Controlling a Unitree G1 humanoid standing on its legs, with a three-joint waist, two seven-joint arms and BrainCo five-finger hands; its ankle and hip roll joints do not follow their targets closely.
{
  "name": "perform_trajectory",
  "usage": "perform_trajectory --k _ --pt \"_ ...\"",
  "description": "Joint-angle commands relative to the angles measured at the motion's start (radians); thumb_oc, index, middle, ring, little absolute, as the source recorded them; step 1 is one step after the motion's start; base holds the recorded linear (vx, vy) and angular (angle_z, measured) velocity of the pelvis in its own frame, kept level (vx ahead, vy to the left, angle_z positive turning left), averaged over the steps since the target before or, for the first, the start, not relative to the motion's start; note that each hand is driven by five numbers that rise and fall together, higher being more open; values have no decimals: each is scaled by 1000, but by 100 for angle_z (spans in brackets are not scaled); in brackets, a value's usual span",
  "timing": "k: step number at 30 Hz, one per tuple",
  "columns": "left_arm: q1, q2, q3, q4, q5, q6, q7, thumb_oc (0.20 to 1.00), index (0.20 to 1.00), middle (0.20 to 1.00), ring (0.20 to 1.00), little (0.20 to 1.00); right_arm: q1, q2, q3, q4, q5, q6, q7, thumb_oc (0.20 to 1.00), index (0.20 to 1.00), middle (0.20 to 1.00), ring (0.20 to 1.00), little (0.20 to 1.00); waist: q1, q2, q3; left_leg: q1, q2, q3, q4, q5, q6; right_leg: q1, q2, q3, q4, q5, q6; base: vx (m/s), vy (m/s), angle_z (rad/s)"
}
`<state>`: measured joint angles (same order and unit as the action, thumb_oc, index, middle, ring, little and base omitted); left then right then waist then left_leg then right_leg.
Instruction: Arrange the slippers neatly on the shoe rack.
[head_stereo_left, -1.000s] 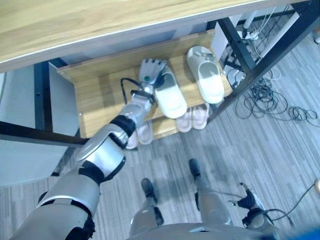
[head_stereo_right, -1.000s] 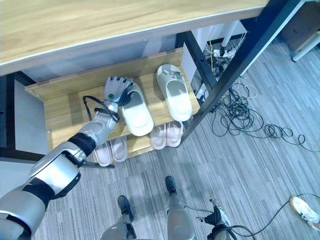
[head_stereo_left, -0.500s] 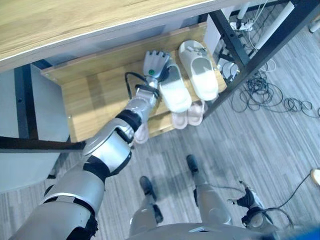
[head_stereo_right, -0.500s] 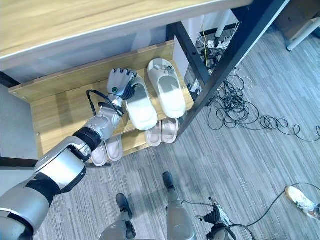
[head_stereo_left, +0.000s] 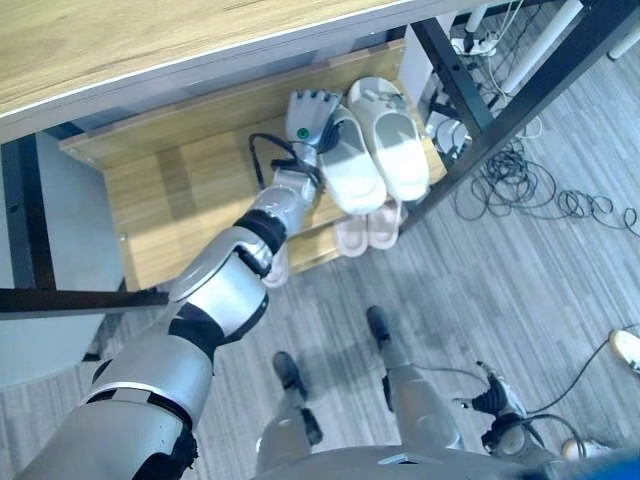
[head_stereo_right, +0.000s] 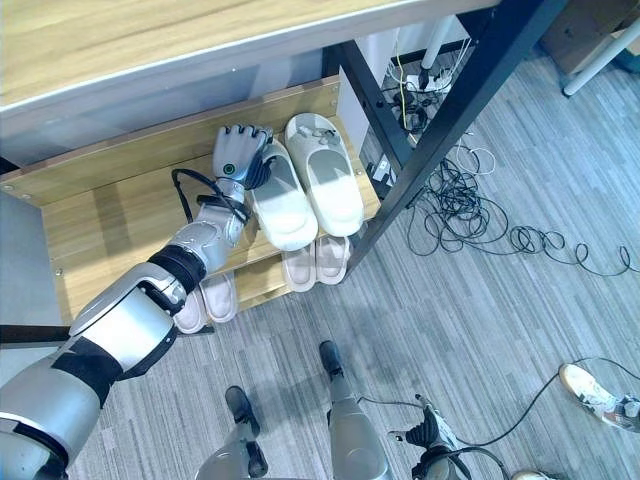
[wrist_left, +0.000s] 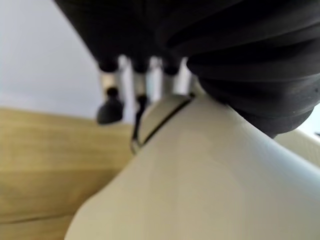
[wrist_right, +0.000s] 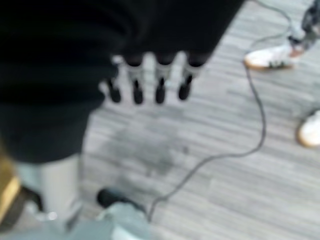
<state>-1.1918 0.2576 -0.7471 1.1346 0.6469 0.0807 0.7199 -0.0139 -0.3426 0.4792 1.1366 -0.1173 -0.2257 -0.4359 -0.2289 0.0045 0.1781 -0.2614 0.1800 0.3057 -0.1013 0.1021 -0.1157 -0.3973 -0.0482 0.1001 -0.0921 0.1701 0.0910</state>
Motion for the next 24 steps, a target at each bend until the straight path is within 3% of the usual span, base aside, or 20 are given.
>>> perform_trajectory --k 1,2,3,4,16,24 --pt "-140 -20 -3 90 -16 -7 -10 200 200 200 200 200 -73 -67 -15 7 25 -15 -17 1000 1000 1000 1000 1000 -15 78 79 -28 73 -74 14 17 -42 -122 10 -36 178 -142 43 -1 11 -6" --pt "-154 -25 -3 101 -20 -4 -13 448 448 448 448 448 -76 -70 -13 7 26 -14 -15 1000 1000 1000 1000 1000 -18 79 79 -29 73 -71 14 15 -42 -128 10 -36 180 -141 43 -1 21 -5" --pt "-157 -24 -1 104 -24 -3 -13 620 620 620 620 620 -79 -72 -13 6 27 -14 -15 1000 1000 1000 1000 1000 -19 79 78 -30 71 -72 14 13 -41 -129 10 -34 181 -141 43 -3 25 -8" --pt "-163 -29 12 114 -49 -5 -13 1000 1000 1000 1000 1000 -80 -75 -15 2 30 -15 -18 1000 1000 1000 1000 1000 -23 81 75 -30 70 -72 14 11 -41 -131 10 -32 179 -138 44 -2 15 -6" --pt "-175 -17 44 109 -122 -25 0 1000 1000 1000 1000 1000 -79 -79 6 -12 19 -12 -2 1000 1000 1000 1000 1000 -15 84 64 -26 70 -78 14 11 -40 -118 9 -42 173 -140 41 0 1 0" --pt "-205 5 82 76 -245 -63 -12 1000 1000 1000 1000 1000 -77 -72 -12 -3 35 2 11 1000 1000 1000 1000 1000 2 92 56 -24 68 -97 14 15 -40 -95 3 -63 167 -143 41 0 0 0"
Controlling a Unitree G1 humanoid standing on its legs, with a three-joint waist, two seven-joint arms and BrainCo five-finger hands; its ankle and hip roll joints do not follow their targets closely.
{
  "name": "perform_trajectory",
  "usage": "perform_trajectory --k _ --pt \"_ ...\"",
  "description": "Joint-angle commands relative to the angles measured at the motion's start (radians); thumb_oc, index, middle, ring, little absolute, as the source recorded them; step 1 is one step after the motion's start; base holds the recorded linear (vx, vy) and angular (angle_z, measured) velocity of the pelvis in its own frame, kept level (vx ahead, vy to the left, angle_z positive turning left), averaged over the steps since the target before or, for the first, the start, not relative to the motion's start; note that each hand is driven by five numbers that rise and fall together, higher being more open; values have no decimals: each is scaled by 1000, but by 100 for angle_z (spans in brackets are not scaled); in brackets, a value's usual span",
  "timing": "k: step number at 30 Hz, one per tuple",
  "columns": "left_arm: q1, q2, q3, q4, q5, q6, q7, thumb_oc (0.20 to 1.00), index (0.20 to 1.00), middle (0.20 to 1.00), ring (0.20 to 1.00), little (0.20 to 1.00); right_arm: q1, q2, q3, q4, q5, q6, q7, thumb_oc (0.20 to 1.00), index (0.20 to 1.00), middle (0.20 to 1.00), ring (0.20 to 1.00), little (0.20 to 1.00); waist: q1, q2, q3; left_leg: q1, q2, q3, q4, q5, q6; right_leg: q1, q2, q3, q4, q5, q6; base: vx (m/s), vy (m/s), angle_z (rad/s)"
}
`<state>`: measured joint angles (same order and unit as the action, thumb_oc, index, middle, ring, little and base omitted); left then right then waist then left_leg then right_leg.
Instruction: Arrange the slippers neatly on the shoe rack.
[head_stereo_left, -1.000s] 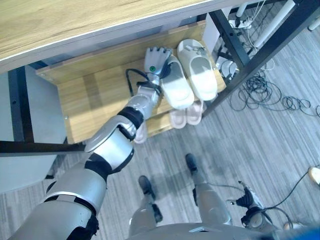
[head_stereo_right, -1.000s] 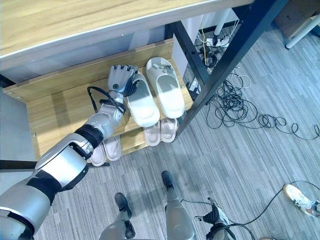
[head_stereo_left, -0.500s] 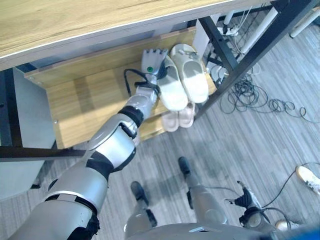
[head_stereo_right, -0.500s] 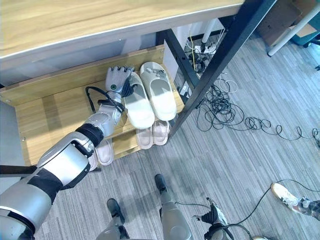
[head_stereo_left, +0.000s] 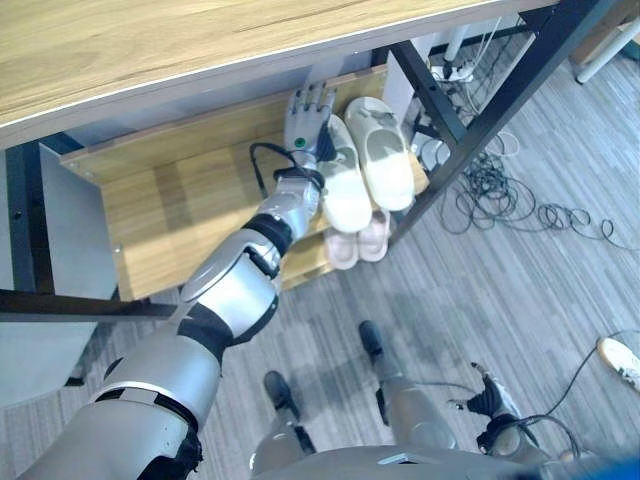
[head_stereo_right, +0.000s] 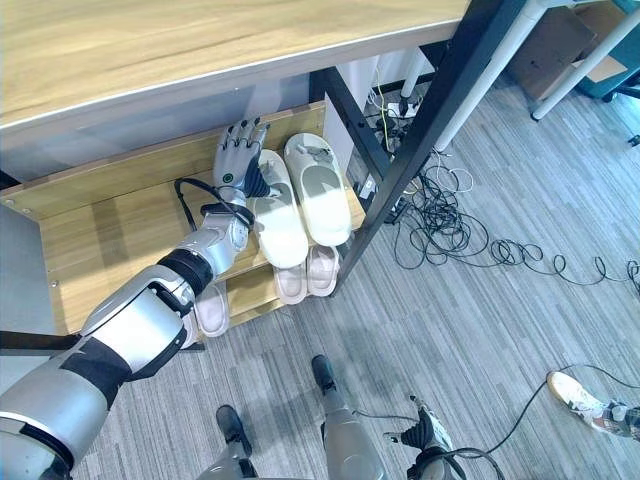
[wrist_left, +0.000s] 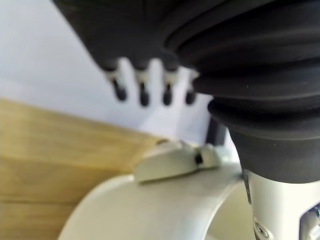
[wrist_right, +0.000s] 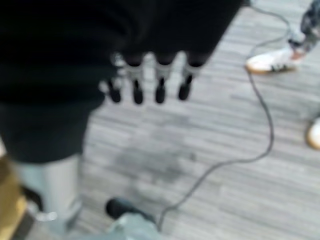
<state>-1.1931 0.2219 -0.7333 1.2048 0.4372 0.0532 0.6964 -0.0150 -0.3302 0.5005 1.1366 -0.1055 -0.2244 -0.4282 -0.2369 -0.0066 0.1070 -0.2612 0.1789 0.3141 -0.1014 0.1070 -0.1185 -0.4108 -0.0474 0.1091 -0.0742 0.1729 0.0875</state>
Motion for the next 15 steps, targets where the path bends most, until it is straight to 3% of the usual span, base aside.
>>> perform_trajectory --k 1,6,10,15 --pt "-205 48 70 -6 -42 -40 12 1000 1000 1000 1000 1000 -76 -84 -34 -2 23 2 4 1000 1000 1000 1000 1000 13 103 126 -24 69 -109 14 12 -36 -77 2 -74 148 -146 44 0 0 0" --pt "-176 55 108 -63 -93 -60 6 1000 1000 1000 1000 1000 -82 -73 -43 4 28 13 15 1000 1000 1000 1000 1000 28 106 120 -25 64 -117 14 16 -34 -63 0 -82 139 -144 43 -1 1 2" --pt "-97 79 165 -228 -108 -75 31 1000 1000 1000 1000 1000 -66 -64 -67 -4 27 20 20 1000 1000 1000 1000 1000 43 107 118 -21 62 -125 14 17 -32 -40 -5 -96 132 -149 43 -5 -2 4" --pt "189 187 285 -634 -40 -114 11 1000 1000 1000 1000 1000 -35 -57 -132 -13 33 39 38 1000 1000 1000 1000 1000 83 108 113 -4 54 -143 14 13 -29 6 -15 -120 127 -162 39 2 20 10"
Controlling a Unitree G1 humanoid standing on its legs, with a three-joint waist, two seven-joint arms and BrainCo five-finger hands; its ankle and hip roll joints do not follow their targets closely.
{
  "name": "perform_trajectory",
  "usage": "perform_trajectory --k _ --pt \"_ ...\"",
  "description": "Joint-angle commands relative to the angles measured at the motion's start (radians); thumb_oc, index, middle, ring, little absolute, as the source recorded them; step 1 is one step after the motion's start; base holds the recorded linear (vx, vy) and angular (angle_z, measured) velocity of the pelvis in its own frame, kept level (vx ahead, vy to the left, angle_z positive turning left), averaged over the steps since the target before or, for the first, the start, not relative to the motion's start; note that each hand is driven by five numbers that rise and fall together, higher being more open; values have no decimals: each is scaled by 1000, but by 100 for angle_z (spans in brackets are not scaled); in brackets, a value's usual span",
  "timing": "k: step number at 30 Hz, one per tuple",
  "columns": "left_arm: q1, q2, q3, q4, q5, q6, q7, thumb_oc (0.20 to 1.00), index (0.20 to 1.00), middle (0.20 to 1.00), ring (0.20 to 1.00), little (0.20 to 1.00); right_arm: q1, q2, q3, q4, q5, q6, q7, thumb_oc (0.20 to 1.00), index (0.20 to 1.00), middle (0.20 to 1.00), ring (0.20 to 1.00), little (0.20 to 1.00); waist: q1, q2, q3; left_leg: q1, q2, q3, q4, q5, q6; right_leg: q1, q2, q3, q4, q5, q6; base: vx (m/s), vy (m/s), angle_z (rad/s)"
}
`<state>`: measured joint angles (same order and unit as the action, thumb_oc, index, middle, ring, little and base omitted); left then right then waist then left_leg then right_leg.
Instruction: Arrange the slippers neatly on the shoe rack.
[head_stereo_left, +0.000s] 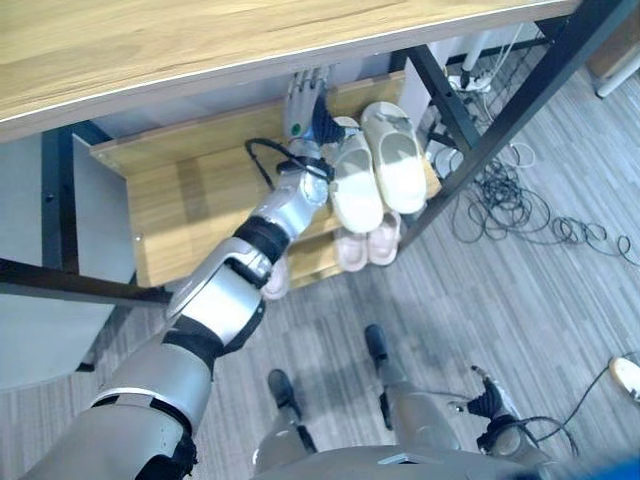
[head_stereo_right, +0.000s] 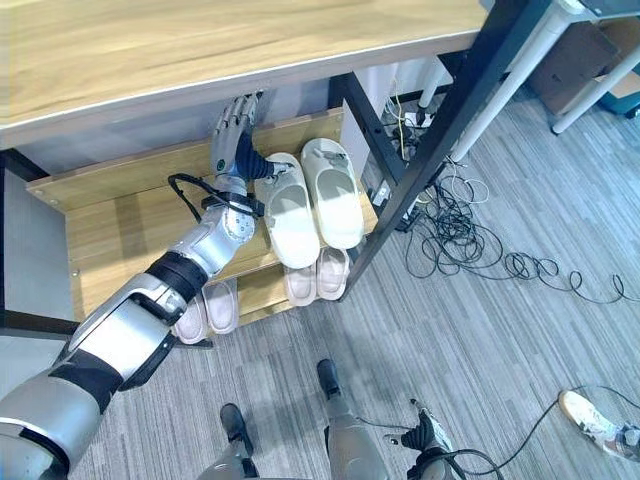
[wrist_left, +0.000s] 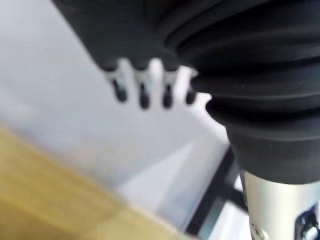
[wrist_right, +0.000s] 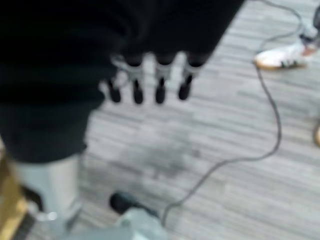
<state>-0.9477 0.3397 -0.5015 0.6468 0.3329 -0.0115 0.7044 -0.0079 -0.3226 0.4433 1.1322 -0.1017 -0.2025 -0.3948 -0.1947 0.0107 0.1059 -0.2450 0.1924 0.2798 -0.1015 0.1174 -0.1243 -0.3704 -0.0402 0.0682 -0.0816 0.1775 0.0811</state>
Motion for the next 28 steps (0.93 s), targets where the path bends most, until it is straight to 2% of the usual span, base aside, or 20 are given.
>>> perform_trajectory --k 1,2,3,6,7,9,10,12,15,16,18,20,22,23,24,25,26,28 --pt "1 82 75 -136 77 -55 -6 1000 1000 1000 1000 1000 -41 -63 -81 -9 31 21 8 1000 1000 1000 1000 1000 48 90 111 -16 40 -113 14 1 -23 -26 -23 -85 132 -168 45 -13 32 16" --pt "94 107 108 -208 97 -72 -19 1000 1000 1000 1000 1000 -40 -60 -99 -8 34 28 14 1000 1000 1000 1000 1000 62 89 105 -8 36 -118 14 -2 -23 -9 -25 -92 131 -170 44 -9 25 19" --pt "101 109 111 -215 98 -71 -22 1000 1000 1000 1000 1000 -38 -60 -97 -9 34 28 14 1000 1000 1000 1000 1000 60 89 105 -6 37 -118 14 -3 -23 -7 -25 -92 130 -170 44 -14 36 17" --pt "272 133 168 -340 80 -128 -60 1000 1000 1000 1000 1000 -32 -40 -130 -5 53 33 23 1000 1000 1000 1000 1000 80 87 88 13 32 -123 14 -7 -23 25 -29 -105 126 -173 43 11 27 19" --pt "282 135 173 -349 80 -126 -65 1000 1000 1000 1000 1000 -29 -41 -127 -5 54 33 24 1000 1000 1000 1000 1000 77 87 88 15 32 -124 14 -8 -24 29 -29 -105 124 -173 43 27 28 15" --pt "411 149 189 -431 45 -175 -118 1000 1000 1000 1000 1000 -23 -29 -151 3 67 38 26 1000 1000 1000 1000 1000 90 86 73 32 28 -128 14 -13 -22 55 -30 -115 120 -175 43 38 27 14" --pt "471 148 189 -455 8 -197 -157 1000 1000 1000 1000 1000 -20 -27 -164 9 83 41 32 1000 1000 1000 1000 1000 96 85 63 43 25 -131 14 -15 -21 73 -30 -119 118 -176 43 61 44 21" --pt "687 190 136 -574 -58 -269 -326 1000 1000 1000 1000 1000 -8 -19 -202 41 93 52 38 1000 1000 1000 1000 1000 123 93 40 70 11 -145 14 -23 -14 120 -34 -139 105 -177 48 43 55 15" --pt "749 214 124 -618 -93 -286 -376 1000 1000 1000 1000 1000 2 -17 -199 43 87 55 38 1000 1000 1000 1000 1000 125 96 31 75 8 -149 14 -25 -11 134 -35 -146 94 -174 50 5 35 23" --pt "852 227 100 -653 -226 -318 -467 1000 1000 1000 1000 1000 20 -19 -207 44 78 59 35 1000 1000 1000 1000 1000 133 101 22 83 3 -154 14 -26 -8 150 -36 -154 84 -170 53 -18 32 15" --pt "940 274 70 -687 -317 -341 -559 1000 1000 1000 1000 1000 34 -22 -215 55 68 64 34 1000 1000 1000 1000 1000 138 105 13 87 1 -161 14 -26 -5 164 -38 -160 74 -168 55 -19 29 12" --pt "1046 311 22 -634 -412 -320 -682 1000 1000 1000 1000 1000 36 -26 -219 79 59 71 48 1000 1000 1000 1000 1000 147 106 -4 96 -3 -170 14 -29 -2 186 -42 -170 65 -168 58 10 30 14" --pt "1072 317 11 -605 -425 -312 -712 1000 1000 1000 1000 1000 35 -26 -217 83 59 72 52 1000 1000 1000 1000 1000 150 104 -11 102 -5 -174 14 -31 -1 196 -44 -173 62 -166 59 19 27 7" --pt "1116 295 -7 -499 -473 -278 -772 1000 1000 1000 1000 1000 33 -23 -215 94 62 73 61 1000 1000 1000 1000 1000 152 101 -26 114 -9 -180 14 -32 1 213 -46 -178 58 -166 60 19 26 13" --pt "1124 268 -13 -418 -473 -261 -788 1000 1000 1000 1000 1000 32 -24 -215 96 69 75 68 1000 1000 1000 1000 1000 154 97 -33 120 -11 -183 14 -34 1 222 -48 -181 55 -166 61 19 27 15" --pt "1120 262 -17 -408 -471 -266 -787 1000 1000 1000 1000 1000 32 -26 -215 96 69 74 68 1000 1000 1000 1000 1000 152 99 -32 121 -12 -184 14 -35 1 225 -48 -182 53 -166 61 19 7 15" --pt "1128 204 0 -254 -452 -238 -780 1000 1000 1000 1000 1000 33 -18 -215 99 81 76 81 1000 1000 1000 1000 1000 156 87 -47 130 -16 -192 14 -39 3 242 -51 -192 47 -166 60 37 4 12" --pt "1094 100 25 43 -328 -222 -721 1000 1000 1000 1000 1000 28 -13 -214 110 101 78 101 1000 1000 1000 1000 1000 156 75 -55 147 -23 -202 14 -48 5 268 -55 -201 41 -170 59 27 8 12"
